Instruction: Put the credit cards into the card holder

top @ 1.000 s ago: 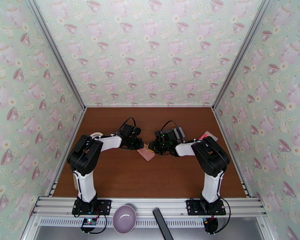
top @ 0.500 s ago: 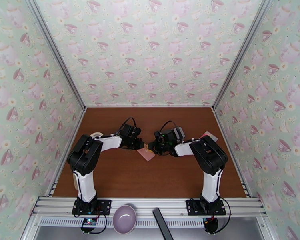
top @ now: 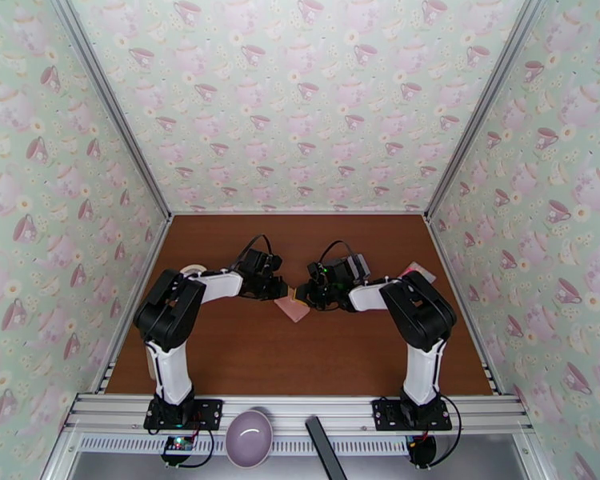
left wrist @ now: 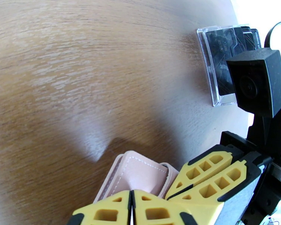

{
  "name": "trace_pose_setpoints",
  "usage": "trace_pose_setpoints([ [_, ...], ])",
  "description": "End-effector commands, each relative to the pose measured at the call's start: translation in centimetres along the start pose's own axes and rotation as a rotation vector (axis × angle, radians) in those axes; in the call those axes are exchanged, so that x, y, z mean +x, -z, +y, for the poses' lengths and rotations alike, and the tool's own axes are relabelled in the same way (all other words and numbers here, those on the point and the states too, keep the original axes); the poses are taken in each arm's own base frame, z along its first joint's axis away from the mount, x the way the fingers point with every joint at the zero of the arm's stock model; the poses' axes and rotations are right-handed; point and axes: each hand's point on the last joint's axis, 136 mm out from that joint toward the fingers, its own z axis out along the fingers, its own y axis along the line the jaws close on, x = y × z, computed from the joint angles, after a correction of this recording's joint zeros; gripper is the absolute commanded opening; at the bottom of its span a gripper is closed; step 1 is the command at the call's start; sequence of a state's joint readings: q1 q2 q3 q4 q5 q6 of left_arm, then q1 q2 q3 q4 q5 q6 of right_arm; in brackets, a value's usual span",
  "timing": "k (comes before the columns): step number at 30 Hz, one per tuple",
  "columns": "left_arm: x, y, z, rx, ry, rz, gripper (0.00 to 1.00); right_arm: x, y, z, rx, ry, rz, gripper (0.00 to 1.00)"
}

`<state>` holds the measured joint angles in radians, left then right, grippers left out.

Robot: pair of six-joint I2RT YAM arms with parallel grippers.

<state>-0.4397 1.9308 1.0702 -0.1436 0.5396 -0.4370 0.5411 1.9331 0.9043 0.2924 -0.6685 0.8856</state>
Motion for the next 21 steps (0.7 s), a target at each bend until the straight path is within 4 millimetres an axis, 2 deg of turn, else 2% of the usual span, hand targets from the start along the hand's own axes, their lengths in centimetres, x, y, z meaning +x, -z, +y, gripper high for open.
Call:
trace_pose_setpoints([
  [1, 2.5, -0.7, 4.6, -0.144, 0.053, 0.057, 0.11, 0.2, 0.6, 0.5, 0.023, 0.005, 0.001, 0.12],
  [10, 2.4, -0.7, 4.8, -0.144, 0.054, 0.054, 0.12, 0.1, 0.9, 1.3, 0.013, 0.009, -0.001, 0.12],
  [21, 2.7, -0.9, 5.1, -0.149, 0.052, 0.059, 0.08, -1.1, 0.5, 2.8, -0.015, 0.011, -0.009, 0.12],
])
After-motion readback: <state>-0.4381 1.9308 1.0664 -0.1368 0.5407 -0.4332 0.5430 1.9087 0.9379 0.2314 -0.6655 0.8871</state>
